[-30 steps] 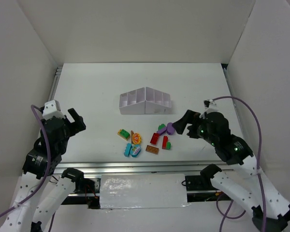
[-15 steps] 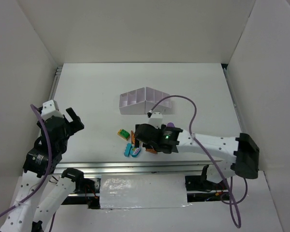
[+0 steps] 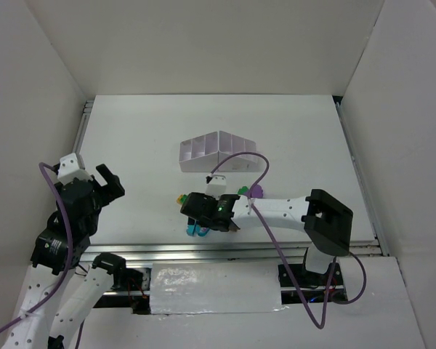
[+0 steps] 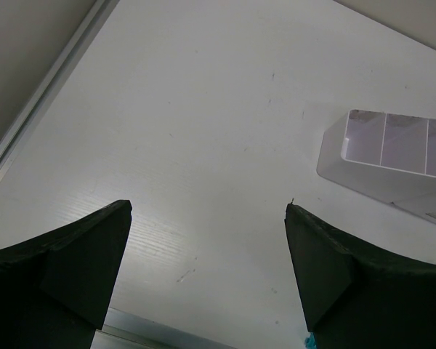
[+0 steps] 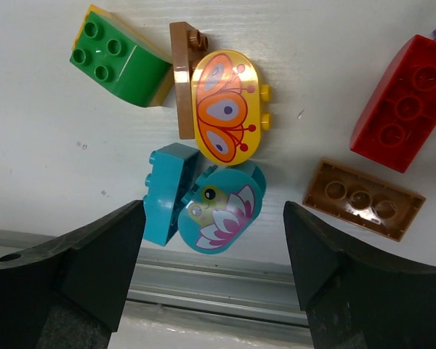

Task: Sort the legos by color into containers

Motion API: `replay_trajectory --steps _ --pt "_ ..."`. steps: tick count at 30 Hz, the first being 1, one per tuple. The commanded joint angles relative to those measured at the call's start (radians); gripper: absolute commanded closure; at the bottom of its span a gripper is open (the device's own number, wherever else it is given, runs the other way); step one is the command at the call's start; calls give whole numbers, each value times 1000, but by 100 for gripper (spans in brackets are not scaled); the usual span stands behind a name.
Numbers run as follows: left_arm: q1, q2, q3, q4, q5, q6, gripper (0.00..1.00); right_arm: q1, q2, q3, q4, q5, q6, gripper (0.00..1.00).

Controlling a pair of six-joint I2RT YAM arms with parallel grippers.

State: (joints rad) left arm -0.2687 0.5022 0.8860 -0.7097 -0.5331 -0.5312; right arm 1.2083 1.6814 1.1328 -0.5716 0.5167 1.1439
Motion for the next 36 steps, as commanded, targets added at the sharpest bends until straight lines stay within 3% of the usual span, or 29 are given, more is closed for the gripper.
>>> replay_trajectory --steps 1,36 --pt "5 -7 16 38 10 -3 0 5 12 19 53 11 43 17" --pt "-6 -21 13 41 19 4 0 8 116 -15 18 40 116 23"
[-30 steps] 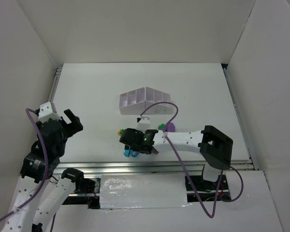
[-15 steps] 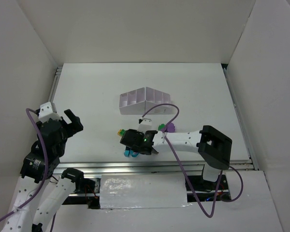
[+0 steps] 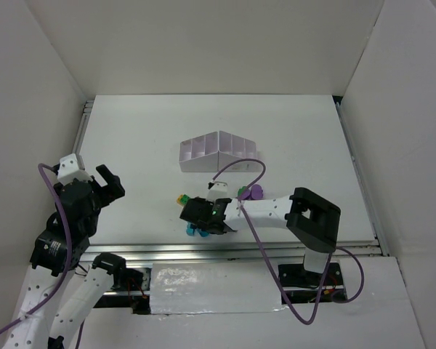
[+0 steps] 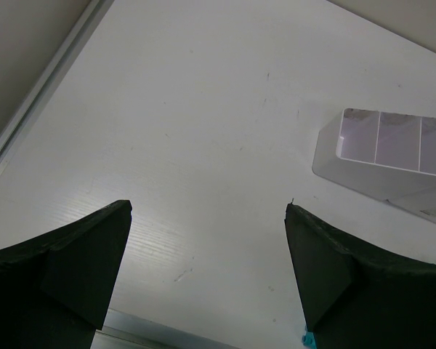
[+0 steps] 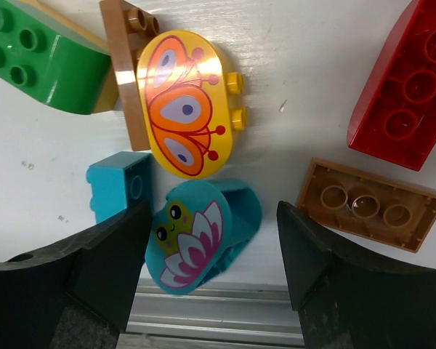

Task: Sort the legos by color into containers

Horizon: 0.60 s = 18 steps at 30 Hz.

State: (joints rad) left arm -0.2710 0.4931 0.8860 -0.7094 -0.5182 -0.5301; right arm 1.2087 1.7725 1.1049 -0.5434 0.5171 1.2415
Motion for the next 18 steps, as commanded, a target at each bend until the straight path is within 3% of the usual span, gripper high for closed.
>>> replay_trajectory --steps 1,18 --pt "-5 -13 14 41 6 2 0 8 28 12 -12 40 21 24" --pt "-8 -13 13 44 9 5 1 9 4 9 -21 31 22 34"
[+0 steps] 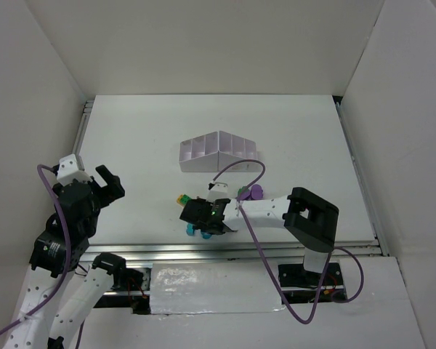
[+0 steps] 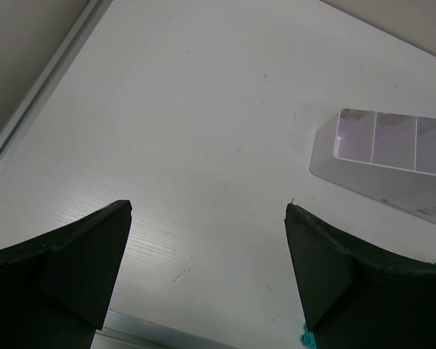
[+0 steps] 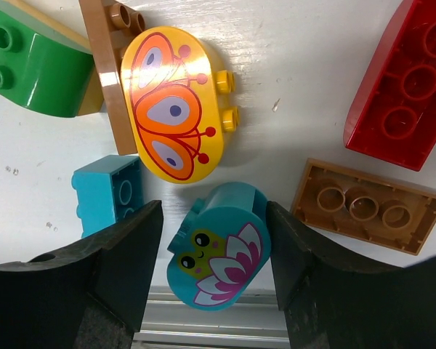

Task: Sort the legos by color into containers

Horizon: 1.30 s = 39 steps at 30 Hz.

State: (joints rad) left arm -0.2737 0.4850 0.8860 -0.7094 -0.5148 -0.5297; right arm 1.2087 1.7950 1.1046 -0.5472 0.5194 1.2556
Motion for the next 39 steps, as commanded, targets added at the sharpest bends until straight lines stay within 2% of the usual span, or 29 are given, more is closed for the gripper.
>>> replay_trajectory --steps 1,5,8,9,13,16,18,20,21,22,28,34,39 --pt "-5 -3 13 45 6 5 0 11 -16 11 -23 27 8 34" --pt "-5 -6 13 44 6 5 0 11 -10 -3 -22 21 7 35" --pt "-7 -5 13 47 9 7 1 11 -9 -5 -25 19 1 43" --pt "-7 -3 13 47 9 7 0 11 -11 -5 -22 18 -2 51" --pt "-7 -6 13 47 9 7 0 15 -13 11 -33 22 -12 54" --pt "-7 -6 13 47 9 7 0 22 -16 17 -36 33 -21 67" --pt "-7 -6 13 47 9 7 1 22 -11 20 -33 42 -36 70" --pt "-7 -8 13 47 9 7 0 23 -9 29 -36 53 -51 92" --pt "-7 -6 11 47 9 7 0 23 -9 32 -42 57 -53 93" --pt "-7 -3 13 47 9 7 0 25 -11 34 -40 60 -55 100" --pt "-7 -3 13 44 6 7 1 28 -51 8 -2 62 -85 100" --pt "-7 0 14 47 6 7 1 29 -195 -45 55 56 -120 100" --pt "-7 0 13 45 4 5 0 29 -284 -55 35 88 -134 100"
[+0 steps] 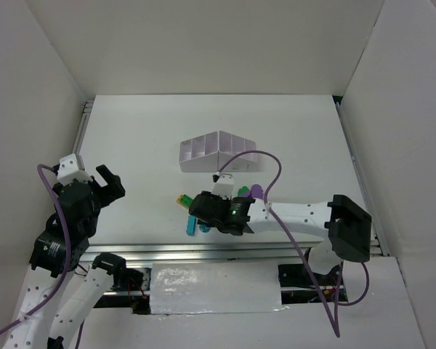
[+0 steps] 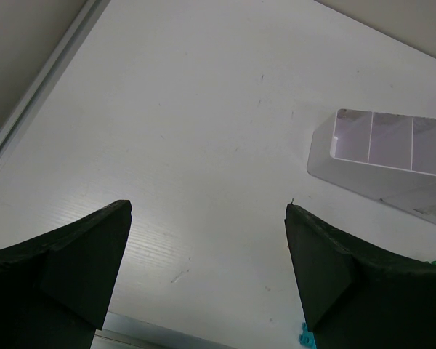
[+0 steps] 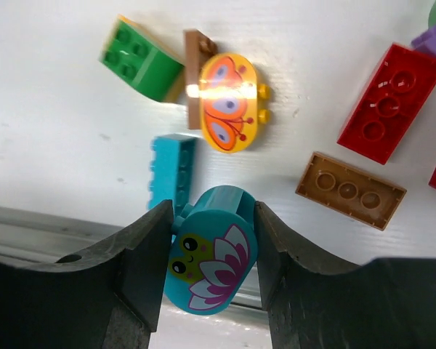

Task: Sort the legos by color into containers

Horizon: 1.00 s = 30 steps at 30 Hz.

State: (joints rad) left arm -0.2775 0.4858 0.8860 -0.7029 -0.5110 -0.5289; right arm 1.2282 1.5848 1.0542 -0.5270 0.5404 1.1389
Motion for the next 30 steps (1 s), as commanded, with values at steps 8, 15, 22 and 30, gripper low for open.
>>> replay_trajectory --steps 8,15,22,30 --pt "-3 -3 13 36 -6 3 1 -145 -281 -72 157 78 -370 100" --pt "-5 0 11 39 -3 6 1 -343 -523 -188 436 -269 -634 100" --pt "-5 -4 -1 142 303 84 0 -335 -531 -97 369 -274 -601 100" --pt "-44 89 -245 843 1249 -343 1 -233 -474 21 312 -65 -441 100"
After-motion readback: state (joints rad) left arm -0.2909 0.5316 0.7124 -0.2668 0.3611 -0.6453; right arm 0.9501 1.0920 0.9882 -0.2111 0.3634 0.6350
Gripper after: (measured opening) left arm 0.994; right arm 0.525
